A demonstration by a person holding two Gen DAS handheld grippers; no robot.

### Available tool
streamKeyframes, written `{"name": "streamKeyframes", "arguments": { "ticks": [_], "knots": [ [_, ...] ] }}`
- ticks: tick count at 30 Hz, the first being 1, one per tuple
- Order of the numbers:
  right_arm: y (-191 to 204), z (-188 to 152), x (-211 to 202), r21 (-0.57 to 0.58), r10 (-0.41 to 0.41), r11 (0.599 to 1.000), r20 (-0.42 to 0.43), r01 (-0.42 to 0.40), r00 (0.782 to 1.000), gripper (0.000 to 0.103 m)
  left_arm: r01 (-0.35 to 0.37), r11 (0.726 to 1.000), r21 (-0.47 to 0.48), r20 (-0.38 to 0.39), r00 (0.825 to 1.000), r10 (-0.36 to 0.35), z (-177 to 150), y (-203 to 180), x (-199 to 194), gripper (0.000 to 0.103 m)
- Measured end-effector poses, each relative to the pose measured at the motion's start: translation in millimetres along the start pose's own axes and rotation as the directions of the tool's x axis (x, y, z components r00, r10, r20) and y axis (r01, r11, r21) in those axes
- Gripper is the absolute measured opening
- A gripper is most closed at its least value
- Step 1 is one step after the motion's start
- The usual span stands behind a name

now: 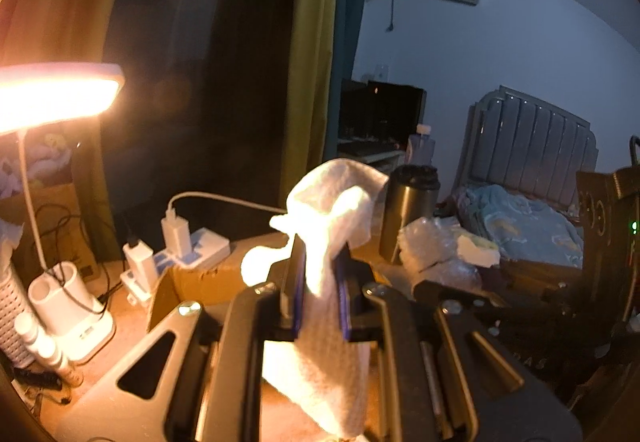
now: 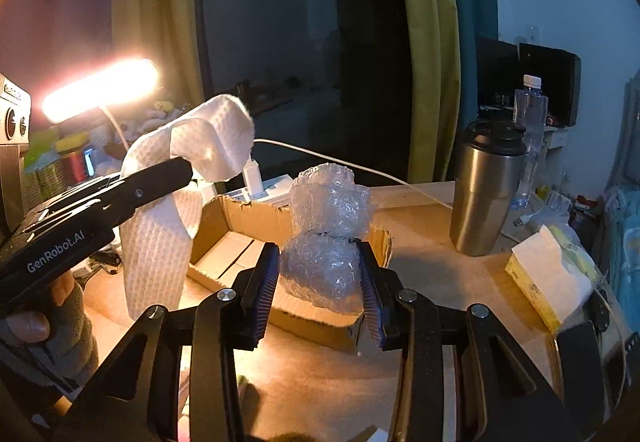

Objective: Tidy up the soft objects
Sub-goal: 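Carry the paper towel and bubble wrap into the cardboard box and release both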

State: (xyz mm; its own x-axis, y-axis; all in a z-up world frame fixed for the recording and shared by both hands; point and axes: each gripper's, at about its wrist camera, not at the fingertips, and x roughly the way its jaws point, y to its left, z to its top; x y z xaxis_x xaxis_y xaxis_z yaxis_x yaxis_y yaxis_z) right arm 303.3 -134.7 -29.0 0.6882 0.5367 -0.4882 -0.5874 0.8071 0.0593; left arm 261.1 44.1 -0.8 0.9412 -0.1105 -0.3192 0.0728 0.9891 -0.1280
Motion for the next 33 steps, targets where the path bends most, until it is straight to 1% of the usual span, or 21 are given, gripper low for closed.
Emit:
{"name": "streamKeyframes", "arguments": {
  "ticks": [2,4,8,10,11,12,13,14,15,16,17,18,19,23,27,28,30,33],
  "knots": [
    [-2,2,5,0.0,0.003,1.0,0.004,-0.003,1.0,0.041,0.006,1.0,0.005,-0.006,1.0,-0.006,-3,0,12,0.013],
    [-3,2,11,0.001,0.003,1.0,0.003,-0.003,1.0,0.041,0.008,1.0,-0.011,-0.034,0.999,-0.008,-8,2,28,0.013],
    [-9,1,29,0.007,0.002,1.0,-0.023,-0.002,1.0,0.041,0.003,0.999,-0.036,-0.069,0.998,-0.005,-17,9,53,0.013],
    [-12,-1,37,0.01,0.003,1.0,-0.036,-0.002,0.999,0.041,-0.004,0.999,-0.041,-0.106,0.994,0.0,-23,10,65,0.015],
    [-15,-2,44,0.014,0.003,1.0,-0.047,-0.002,0.999,0.041,-0.006,0.999,-0.043,-0.143,0.99,0.0,-28,11,75,0.017],
    [-16,-3,47,0.016,0.003,1.0,-0.053,-0.003,0.999,0.041,-0.011,0.999,-0.047,-0.181,0.983,0.002,-33,12,84,0.027],
    [-18,-4,53,0.02,0.004,1.0,-0.065,-0.003,0.998,0.042,-0.016,0.999,-0.051,-0.208,0.978,0.005,-36,12,90,0.033],
    [-20,-6,61,0.024,0.002,1.0,-0.083,0.0,0.997,0.043,-0.021,0.998,-0.06,-0.243,0.97,0.006,-40,13,96,0.051],
    [-21,-8,67,0.025,-0.002,1.0,-0.102,0.005,0.995,0.047,-0.034,0.997,-0.074,-0.266,0.964,0.013,-42,15,101,0.057],
    [-21,-10,72,0.024,-0.008,1.0,-0.118,0.011,0.993,0.052,-0.04,0.996,-0.083,-0.276,0.961,0.015,-43,17,102,0.059],
    [-22,-11,75,0.028,-0.01,1.0,-0.126,0.014,0.992,0.054,-0.036,0.994,-0.1,-0.285,0.959,0.006,-43,20,103,0.061],
    [-23,-12,77,0.032,-0.011,0.999,-0.128,0.015,0.992,0.059,-0.033,0.994,-0.106,-0.289,0.957,0.001,-44,20,102,0.063],
    [-26,-13,78,0.042,-0.006,0.999,-0.131,0.012,0.991,0.061,-0.032,0.994,-0.107,-0.292,0.956,-0.001,-44,20,101,0.063],
    [-32,-16,81,0.058,-0.006,0.998,-0.141,0.014,0.99,0.061,-0.034,0.995,-0.089,-0.303,0.953,0.005,-44,17,97,0.064],
    [-32,-16,78,0.056,-0.013,0.998,-0.137,0.021,0.99,0.061,-0.033,0.995,-0.096,-0.28,0.96,0.005,-42,23,84,0.065],
    [-32,-16,76,0.058,-0.018,0.998,-0.133,0.026,0.991,0.061,-0.035,0.994,-0.102,-0.275,0.962,0.006,-40,27,83,0.067],
    [-33,-15,71,0.061,-0.027,0.998,-0.125,0.034,0.992,0.061,-0.041,0.992,-0.121,-0.256,0.967,0.009,-36,31,74,0.076],
    [-35,-13,62,0.067,-0.041,0.997,-0.111,0.049,0.993,0.061,-0.049,0.99,-0.134,-0.23,0.973,0.017,-30,35,63,0.077]
  ]
}}
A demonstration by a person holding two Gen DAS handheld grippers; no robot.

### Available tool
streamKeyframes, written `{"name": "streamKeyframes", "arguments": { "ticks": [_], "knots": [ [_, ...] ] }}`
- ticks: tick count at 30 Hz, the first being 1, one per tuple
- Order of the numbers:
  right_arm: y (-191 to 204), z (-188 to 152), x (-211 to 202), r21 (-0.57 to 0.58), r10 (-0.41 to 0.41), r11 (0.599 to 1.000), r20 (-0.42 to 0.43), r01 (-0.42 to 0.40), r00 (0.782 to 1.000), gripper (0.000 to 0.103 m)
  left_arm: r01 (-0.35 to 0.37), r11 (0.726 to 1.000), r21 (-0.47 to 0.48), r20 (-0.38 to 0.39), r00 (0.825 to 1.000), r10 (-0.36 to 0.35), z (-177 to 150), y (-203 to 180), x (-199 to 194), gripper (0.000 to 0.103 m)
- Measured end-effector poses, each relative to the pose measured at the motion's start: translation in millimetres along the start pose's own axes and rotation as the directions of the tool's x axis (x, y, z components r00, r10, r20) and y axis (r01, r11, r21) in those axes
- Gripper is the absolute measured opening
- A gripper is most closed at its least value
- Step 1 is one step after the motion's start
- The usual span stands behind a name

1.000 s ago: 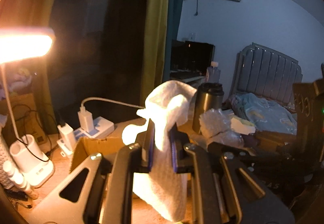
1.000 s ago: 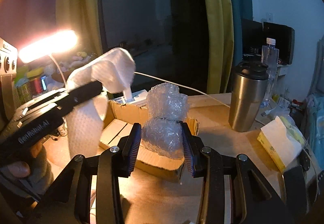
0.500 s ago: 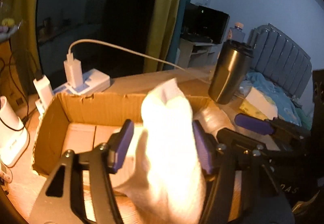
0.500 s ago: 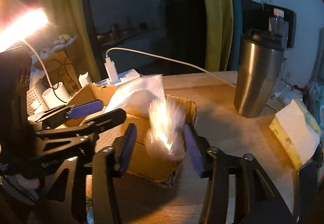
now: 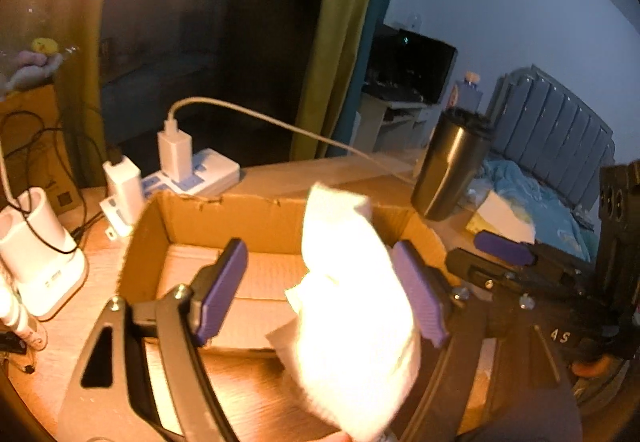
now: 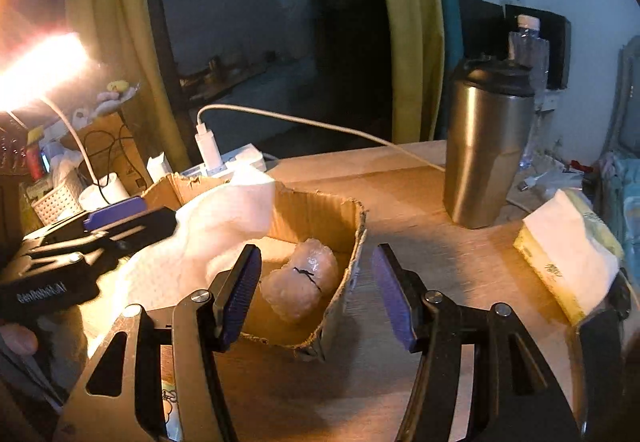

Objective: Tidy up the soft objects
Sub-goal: 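Withdraw both open tools from the box back toward the remaining items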

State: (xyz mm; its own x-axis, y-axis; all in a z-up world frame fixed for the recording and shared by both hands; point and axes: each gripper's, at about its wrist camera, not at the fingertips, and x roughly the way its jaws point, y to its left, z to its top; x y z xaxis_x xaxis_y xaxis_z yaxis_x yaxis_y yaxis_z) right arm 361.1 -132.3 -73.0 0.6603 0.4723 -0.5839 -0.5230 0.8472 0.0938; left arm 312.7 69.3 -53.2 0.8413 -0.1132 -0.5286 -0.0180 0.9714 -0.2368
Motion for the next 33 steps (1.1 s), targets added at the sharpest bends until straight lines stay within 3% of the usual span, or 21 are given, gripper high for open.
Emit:
{"name": "streamKeyframes", "arguments": {
  "ticks": [9,20,21,22,23,24,33],
  "knots": [
    [8,1,-29,-0.006,-0.011,1.0,0.037,0.012,0.999,0.061,-0.021,0.999,-0.025,0.051,0.998,0.022,3,11,-37,0.079],
    [80,-9,-20,-0.133,0.109,0.985,-0.025,-0.111,0.994,0.061,-0.08,0.994,-0.07,0.066,0.994,0.085,-21,50,-80,0.079],
    [86,-9,-17,-0.143,0.111,0.983,-0.032,-0.115,0.993,0.054,-0.082,0.994,-0.073,0.068,0.994,0.087,-23,54,-82,0.079],
    [92,-9,-11,-0.158,0.102,0.982,-0.041,-0.107,0.994,0.029,-0.083,0.994,-0.075,0.069,0.994,0.088,-24,56,-83,0.079],
    [96,-8,-4,-0.171,0.089,0.98,-0.056,-0.097,0.995,0.018,-0.082,0.993,-0.079,0.068,0.994,0.088,-26,60,-84,0.079],
    [97,-8,2,-0.182,0.075,0.979,-0.072,-0.087,0.995,0.014,-0.08,0.993,-0.085,0.066,0.994,0.086,-27,64,-83,0.079],
    [88,10,55,-0.151,-0.008,0.988,-0.18,-0.02,0.984,0.014,-0.035,0.992,-0.122,0.031,0.999,0.039,-36,80,-67,0.079]
  ]
}}
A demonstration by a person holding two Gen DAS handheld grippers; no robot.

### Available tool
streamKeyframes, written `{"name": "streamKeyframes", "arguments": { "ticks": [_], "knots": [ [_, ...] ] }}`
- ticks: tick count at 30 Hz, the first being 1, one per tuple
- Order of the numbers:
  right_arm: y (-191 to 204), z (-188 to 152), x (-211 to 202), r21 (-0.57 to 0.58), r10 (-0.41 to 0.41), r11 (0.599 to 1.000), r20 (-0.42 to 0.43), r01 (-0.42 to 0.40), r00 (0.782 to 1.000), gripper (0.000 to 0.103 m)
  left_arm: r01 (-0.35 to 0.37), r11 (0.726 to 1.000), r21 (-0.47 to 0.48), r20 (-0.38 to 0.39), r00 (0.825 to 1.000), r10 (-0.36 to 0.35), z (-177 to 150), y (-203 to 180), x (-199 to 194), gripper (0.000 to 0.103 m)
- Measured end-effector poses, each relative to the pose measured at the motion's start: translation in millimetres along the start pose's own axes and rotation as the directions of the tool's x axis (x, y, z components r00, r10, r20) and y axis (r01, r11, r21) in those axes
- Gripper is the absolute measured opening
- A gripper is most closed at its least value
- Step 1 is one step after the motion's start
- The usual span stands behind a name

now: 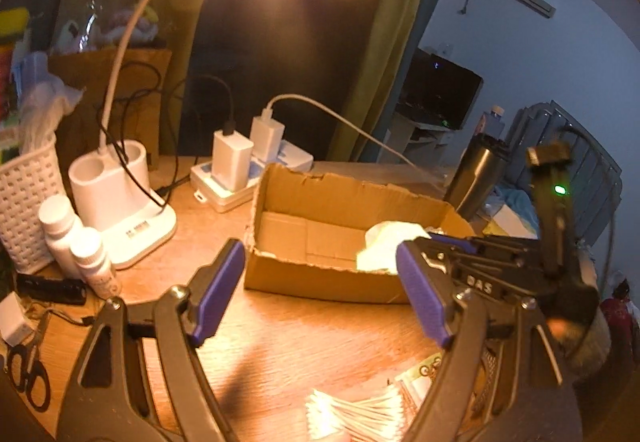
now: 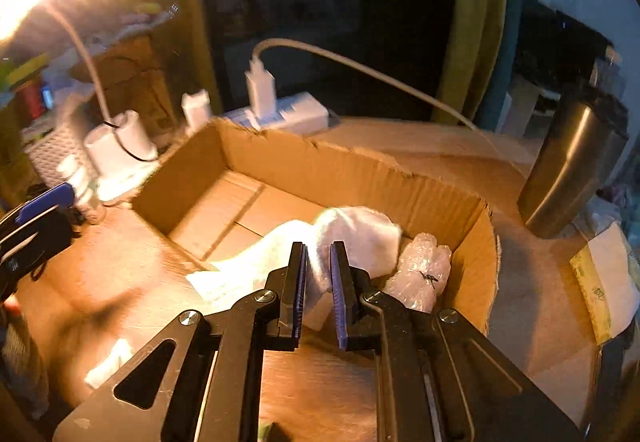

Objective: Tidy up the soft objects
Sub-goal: 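Withdraw both open tools from the box back toward the remaining items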

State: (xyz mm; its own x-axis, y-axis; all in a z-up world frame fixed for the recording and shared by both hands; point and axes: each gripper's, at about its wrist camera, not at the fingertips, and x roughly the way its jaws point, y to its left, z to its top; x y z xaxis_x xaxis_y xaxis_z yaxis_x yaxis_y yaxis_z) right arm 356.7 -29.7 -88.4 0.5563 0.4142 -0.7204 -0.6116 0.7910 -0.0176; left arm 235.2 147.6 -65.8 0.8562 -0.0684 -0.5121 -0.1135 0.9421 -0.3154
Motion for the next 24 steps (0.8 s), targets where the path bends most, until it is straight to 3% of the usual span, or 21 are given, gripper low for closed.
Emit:
{"name": "streamKeyframes", "arguments": {
  "ticks": [2,6,10,24],
  "knots": [
    [-7,1,17,0.018,-0.016,1.0,-0.059,0.017,0.998,0.014,0.007,1.0,-0.004,-0.013,1.0,-0.007,-2,1,6,0.079],
    [-14,-3,28,0.034,-0.035,0.999,-0.101,0.038,0.994,0.017,0.004,1.0,-0.004,-0.028,1.0,-0.004,-6,2,12,0.079],
    [-15,-2,19,0.048,-0.036,0.998,-0.069,0.04,0.997,0.048,-0.01,1.0,0.012,-0.035,0.999,0.011,-6,-1,12,0.079],
    [-6,-12,-70,0.043,-0.039,0.999,0.123,0.034,0.992,0.053,-0.031,0.997,0.076,0.029,0.999,0.029,-6,-37,-35,0.079]
  ]
}}
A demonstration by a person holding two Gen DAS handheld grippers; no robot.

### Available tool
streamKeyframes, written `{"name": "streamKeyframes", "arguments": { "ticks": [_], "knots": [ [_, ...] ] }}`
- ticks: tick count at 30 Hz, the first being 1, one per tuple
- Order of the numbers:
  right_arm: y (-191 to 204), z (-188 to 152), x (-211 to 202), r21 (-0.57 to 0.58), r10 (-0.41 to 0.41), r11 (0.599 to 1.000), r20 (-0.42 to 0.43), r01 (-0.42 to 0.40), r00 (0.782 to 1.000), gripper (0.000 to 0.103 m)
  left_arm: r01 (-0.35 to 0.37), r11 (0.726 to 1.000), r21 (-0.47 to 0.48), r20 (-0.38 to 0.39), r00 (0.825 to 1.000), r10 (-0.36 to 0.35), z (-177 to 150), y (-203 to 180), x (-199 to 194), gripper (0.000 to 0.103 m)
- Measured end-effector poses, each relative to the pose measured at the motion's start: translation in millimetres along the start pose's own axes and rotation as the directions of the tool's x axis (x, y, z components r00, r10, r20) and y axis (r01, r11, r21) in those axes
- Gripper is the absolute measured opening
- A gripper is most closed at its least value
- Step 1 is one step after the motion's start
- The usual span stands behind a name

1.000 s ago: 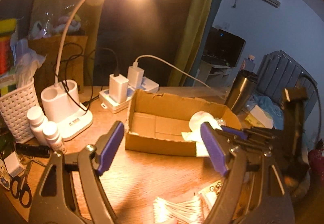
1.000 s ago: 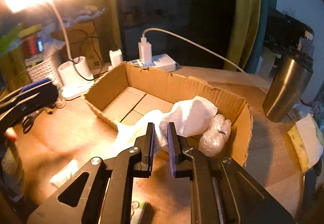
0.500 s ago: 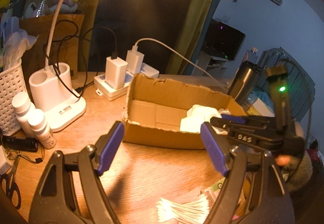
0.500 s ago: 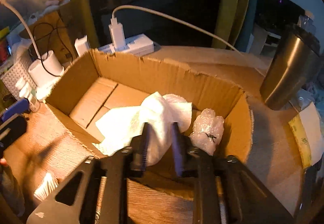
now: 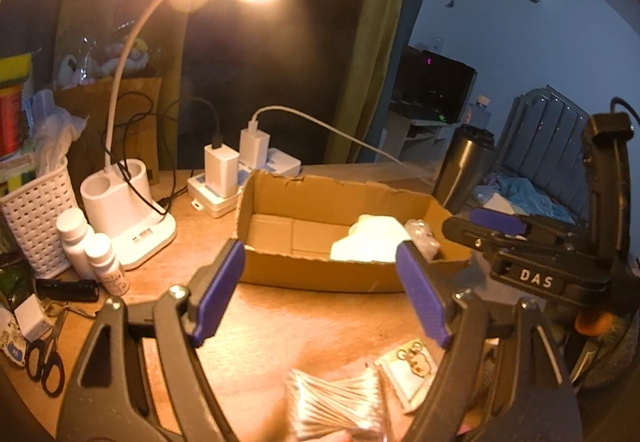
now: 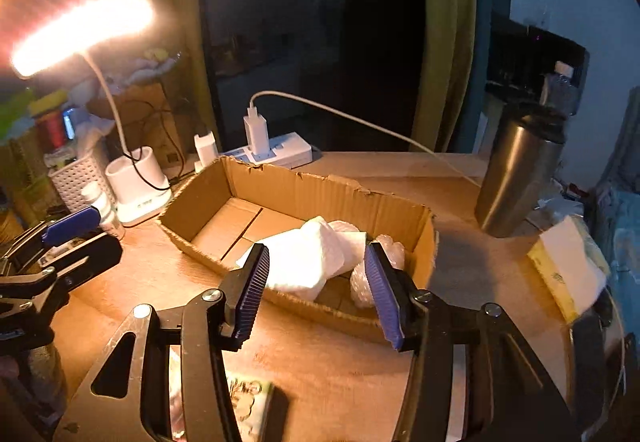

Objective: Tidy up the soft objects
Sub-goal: 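Withdraw both open tools from the box back toward the remaining items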

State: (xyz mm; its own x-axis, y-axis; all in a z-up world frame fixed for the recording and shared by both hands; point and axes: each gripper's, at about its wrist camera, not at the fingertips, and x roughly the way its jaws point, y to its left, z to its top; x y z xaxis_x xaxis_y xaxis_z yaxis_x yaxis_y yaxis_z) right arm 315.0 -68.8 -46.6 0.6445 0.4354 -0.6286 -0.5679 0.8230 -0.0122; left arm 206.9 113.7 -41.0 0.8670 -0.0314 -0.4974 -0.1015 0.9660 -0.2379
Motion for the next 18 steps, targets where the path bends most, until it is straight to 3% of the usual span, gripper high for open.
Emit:
{"name": "streamKeyframes", "arguments": {
  "ticks": [18],
  "knots": [
    [1,-41,-93,0.004,-0.023,1.0,0.102,0.023,0.995,0.063,0.014,0.999,0.038,0.024,1.0,-0.015,-21,-37,-45,0.079]
  ]
}}
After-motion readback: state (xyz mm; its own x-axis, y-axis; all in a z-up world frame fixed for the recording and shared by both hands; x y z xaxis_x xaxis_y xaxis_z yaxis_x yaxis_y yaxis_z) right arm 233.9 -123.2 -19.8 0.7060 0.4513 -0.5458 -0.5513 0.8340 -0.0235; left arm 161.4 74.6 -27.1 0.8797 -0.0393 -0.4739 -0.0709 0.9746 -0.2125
